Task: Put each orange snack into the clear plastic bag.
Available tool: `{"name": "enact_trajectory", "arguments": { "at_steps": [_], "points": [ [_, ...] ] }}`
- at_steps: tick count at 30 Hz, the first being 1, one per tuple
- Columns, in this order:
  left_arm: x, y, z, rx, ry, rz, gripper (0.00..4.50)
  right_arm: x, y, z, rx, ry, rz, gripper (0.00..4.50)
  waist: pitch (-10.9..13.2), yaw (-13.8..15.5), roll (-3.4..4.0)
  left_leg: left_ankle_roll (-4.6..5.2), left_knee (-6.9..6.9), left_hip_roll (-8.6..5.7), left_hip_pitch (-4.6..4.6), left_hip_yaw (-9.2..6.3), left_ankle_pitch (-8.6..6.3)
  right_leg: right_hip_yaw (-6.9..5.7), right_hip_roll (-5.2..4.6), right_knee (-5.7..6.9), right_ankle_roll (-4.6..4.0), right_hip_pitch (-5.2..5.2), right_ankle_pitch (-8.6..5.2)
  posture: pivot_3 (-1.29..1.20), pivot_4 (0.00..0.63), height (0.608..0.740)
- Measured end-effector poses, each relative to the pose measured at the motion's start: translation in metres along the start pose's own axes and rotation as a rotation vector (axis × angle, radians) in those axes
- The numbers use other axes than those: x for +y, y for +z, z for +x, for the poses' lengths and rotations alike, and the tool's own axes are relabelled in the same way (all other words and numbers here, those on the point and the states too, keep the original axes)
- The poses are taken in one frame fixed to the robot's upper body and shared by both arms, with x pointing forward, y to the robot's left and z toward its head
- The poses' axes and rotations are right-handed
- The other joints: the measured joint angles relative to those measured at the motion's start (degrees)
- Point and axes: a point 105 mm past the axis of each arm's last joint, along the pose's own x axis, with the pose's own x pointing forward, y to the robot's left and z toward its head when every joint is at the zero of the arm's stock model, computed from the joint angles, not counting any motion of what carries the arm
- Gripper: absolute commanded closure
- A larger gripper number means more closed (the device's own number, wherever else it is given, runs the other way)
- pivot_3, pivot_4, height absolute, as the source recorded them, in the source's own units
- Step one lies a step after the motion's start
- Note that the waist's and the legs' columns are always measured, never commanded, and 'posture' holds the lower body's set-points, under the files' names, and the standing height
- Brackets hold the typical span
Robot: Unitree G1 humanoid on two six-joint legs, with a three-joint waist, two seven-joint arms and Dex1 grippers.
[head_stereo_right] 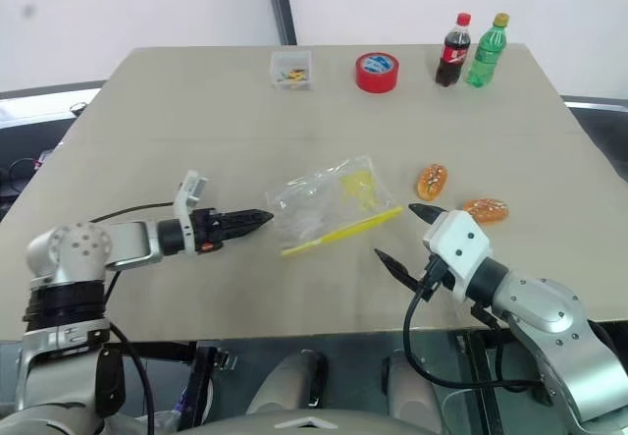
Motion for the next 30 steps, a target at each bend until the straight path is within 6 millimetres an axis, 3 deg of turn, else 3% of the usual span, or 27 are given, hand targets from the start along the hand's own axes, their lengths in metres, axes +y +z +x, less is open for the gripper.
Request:
{"name": "enact_trajectory", "arguments": {
  "at_steps": [4,9,12,18,23,30],
  "points": [
    [-0.003,0.003,0.011,-0.015,-0.014,-0.014,0.07,-0.001,-0.001,0.000,0.005,-0.017,-0.006,0.00,-0.01,0.52,0.02,0.00,0.02,-0.02,-0.01,-0.02,0.01,-0.02,0.01,0.01,0.02,0.03,0.00,0.00,0.150,0.736],
    [-0.012,0.003,0.020,-0.043,-0.218,-0.273,0.07,-0.001,-0.004,0.000,0.013,-0.036,0.000,0.00,0.08,0.19,-0.10,0.01,0.11,-0.16,-0.26,-0.11,0.00,-0.12,0.02,-0.03,0.15,-0.06,0.17,0.00,0.150,0.736],
    [-0.016,0.002,0.019,-0.058,-0.285,-0.284,0.07,-0.001,-0.003,0.000,0.009,-0.040,-0.002,0.00,0.16,0.06,-0.27,-0.24,0.13,-0.15,-0.81,-0.13,0.15,-0.12,0.03,-0.01,0.08,-0.62,0.21,0.00,0.150,0.736],
    [-0.013,0.001,0.008,-0.063,-0.286,-0.260,0.07,0.000,-0.004,-0.002,0.015,-0.053,0.005,0.00,0.22,-0.06,-0.30,-0.26,0.10,-0.13,-0.98,-0.13,0.14,-0.11,0.02,-0.11,0.07,-0.74,0.21,0.00,0.150,0.736],
    [-0.006,0.010,0.005,-0.076,-0.132,-0.051,0.07,0.001,-0.004,-0.002,0.012,-0.053,0.002,0.00,0.22,-0.06,-0.31,-0.16,0.07,-0.10,-0.94,-0.12,0.08,-0.09,-0.01,-0.10,0.07,-0.73,0.22,0.00,0.150,0.736],
    [0.012,0.020,-0.010,-0.144,-0.012,0.075,0.07,0.001,-0.003,-0.002,0.009,-0.055,0.003,0.00,0.22,-0.76,-0.28,-0.03,0.06,-0.08,-0.91,-0.11,0.01,-0.09,0.01,-0.08,0.06,-0.73,0.22,0.00,0.150,0.736]
  ]
}}
